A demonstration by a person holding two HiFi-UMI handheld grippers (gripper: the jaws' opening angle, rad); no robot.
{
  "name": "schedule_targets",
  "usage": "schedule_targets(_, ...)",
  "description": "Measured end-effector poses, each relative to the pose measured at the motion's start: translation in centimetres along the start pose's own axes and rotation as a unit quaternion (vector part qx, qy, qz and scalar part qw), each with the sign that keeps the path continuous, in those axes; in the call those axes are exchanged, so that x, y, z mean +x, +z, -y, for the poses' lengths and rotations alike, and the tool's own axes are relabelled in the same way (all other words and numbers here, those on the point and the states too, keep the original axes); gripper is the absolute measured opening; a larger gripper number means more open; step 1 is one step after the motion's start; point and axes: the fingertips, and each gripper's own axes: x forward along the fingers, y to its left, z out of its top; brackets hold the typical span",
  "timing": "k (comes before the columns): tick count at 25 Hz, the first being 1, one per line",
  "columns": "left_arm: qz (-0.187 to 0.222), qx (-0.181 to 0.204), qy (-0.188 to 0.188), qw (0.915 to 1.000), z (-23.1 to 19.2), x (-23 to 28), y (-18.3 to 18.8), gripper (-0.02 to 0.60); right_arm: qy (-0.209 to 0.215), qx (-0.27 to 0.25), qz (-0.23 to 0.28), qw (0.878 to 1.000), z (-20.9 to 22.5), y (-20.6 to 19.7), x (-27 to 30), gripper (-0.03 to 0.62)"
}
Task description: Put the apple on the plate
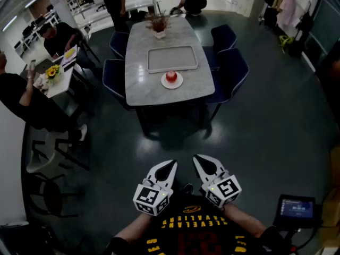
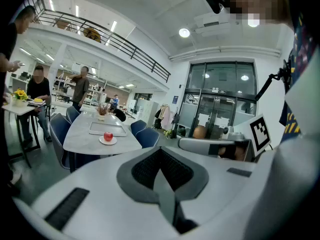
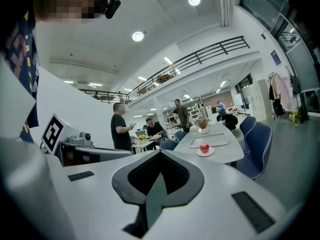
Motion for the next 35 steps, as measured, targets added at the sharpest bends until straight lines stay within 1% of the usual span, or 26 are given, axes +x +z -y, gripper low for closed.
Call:
schedule_targets(5, 0.002, 0.000, 0.000, 1.0000, -0.8, 0.5, 0.3, 0.002, 0.000, -0.007, -0.003, 1.000, 0.2, 0.3, 0.8, 0.005)
schedule_targets(9, 0.001, -0.003, 0.000, 1.0000, -2.0, 1.5, 0.5, 0.002, -0.003, 0.013, 0.010, 1.000, 1.1, 0.7, 2.2, 0.006)
schedule_targets(12, 0.001, -0.007, 0.000, 1.0000, -3.5, 2.3, 0.9, 0.002, -0.009, 0.025, 0.004, 1.000, 2.2, 0.5, 3.7, 0.006)
schedule_targets(16, 0.000, -0.012, -0.004, 0.9999, -6.0, 3.7, 1.6, 0.002, -0.019, 0.025, -0.003, 0.999, 3.4, 0.4, 6.2, 0.006)
schedule_targets(20, -0.005, -0.017, -0.010, 0.9998, -8.8, 5.7, 2.6, 0.002, -0.030, 0.021, -0.012, 0.999, 4.8, 1.2, 9.5, 0.006)
schedule_targets(26, 0.001, -0.023, -0.021, 0.9995, -13.2, 7.9, 4.5, 0.002, -0.050, 0.016, -0.014, 0.999, 6.5, 2.7, 14.1, 0.006)
schedule_targets(30, 0.001, -0.028, -0.028, 0.9992, -16.0, 8.8, 5.7, 0.002, -0.059, 0.014, -0.018, 0.998, 6.9, 3.4, 16.8, 0.006)
schedule_targets(35, -0.004, -0.031, -0.037, 0.9988, -18.6, 9.7, 6.1, 0.002, -0.072, 0.014, -0.021, 0.997, 7.6, 3.3, 19.0, 0.006)
